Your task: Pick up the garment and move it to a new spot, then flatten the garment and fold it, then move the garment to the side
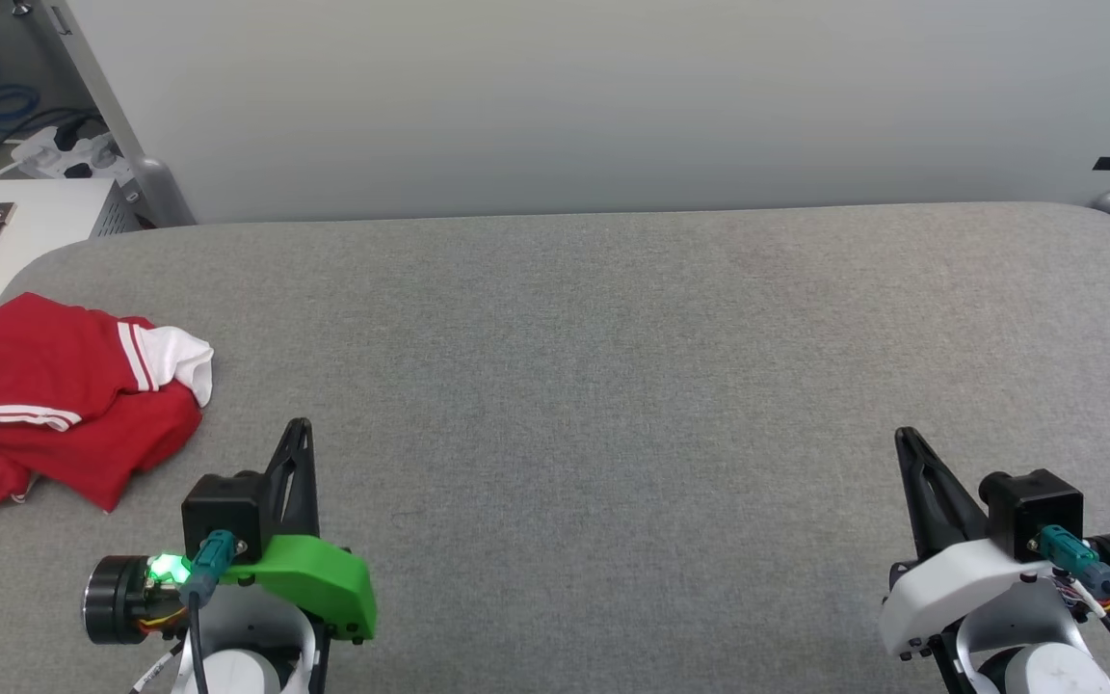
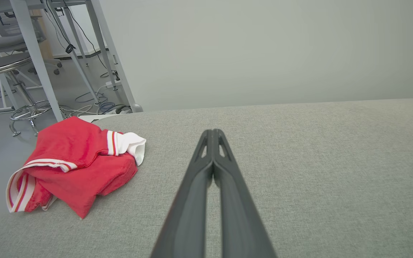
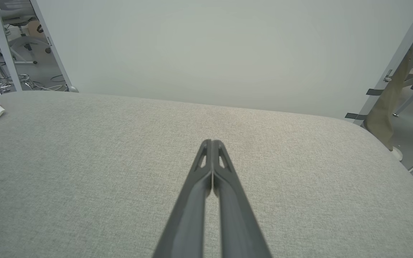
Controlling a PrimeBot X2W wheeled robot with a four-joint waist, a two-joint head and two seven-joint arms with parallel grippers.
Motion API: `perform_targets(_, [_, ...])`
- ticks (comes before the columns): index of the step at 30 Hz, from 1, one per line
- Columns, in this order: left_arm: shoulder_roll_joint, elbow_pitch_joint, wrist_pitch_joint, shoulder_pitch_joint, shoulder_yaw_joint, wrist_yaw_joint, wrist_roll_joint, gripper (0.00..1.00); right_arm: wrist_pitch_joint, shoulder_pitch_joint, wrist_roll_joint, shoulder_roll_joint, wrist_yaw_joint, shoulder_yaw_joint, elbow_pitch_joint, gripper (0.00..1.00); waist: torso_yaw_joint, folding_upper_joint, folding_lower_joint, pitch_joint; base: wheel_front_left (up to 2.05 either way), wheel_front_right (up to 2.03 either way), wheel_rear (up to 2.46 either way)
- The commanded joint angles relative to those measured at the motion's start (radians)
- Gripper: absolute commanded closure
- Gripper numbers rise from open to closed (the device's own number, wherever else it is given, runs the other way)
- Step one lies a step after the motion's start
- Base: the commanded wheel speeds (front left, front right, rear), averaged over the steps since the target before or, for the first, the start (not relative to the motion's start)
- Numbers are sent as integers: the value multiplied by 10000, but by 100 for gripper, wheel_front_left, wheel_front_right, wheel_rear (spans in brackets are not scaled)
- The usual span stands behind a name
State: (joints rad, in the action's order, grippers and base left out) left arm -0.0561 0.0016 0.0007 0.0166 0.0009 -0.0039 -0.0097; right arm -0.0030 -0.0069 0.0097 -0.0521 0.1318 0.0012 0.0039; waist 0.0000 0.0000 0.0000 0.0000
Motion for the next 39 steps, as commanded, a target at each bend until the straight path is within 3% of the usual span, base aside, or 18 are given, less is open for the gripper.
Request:
perform_targets(1, [59, -16, -7, -166, -9, 39, 97, 100, 30, 69, -97, 19, -11, -12, -39, 100, 0, 0, 0, 0, 0, 0, 0])
perform_targets(19, [59, -16, -7, -166, -9, 39, 97, 100, 30, 69, -97, 19, -11, -12, -39, 100, 0, 0, 0, 0, 0, 0, 0])
perform_targets(20, [0, 0, -1, 0, 0, 0, -1, 0, 0, 0, 0, 0, 0, 0, 0, 0, 0, 0, 0, 0, 0, 0, 0])
perform_targets(22, [-4, 4, -4, 4, 3, 0, -9, 0, -5, 1, 7, -2, 0, 1, 4, 0, 0, 0, 0, 0, 0, 0, 0])
perform_targets(23, [-4, 5, -6, 5, 6, 0, -12, 100, -7, 1, 10, -2, 0, 1, 5, 100, 0, 0, 0, 1, 0, 0, 0])
perform_targets(24, [-6, 4, -3, 5, 7, 0, -8, 0, -4, 0, 8, -2, 0, 1, 4, 0, -1, 0, 0, 1, 0, 0, 0])
perform_targets(39, [2, 190, -308, -13, -76, 3, -277, 0, -305, 4, 156, 0, -1, -99, 52, 0, -16, 0, 0, 13, 0, 0, 0])
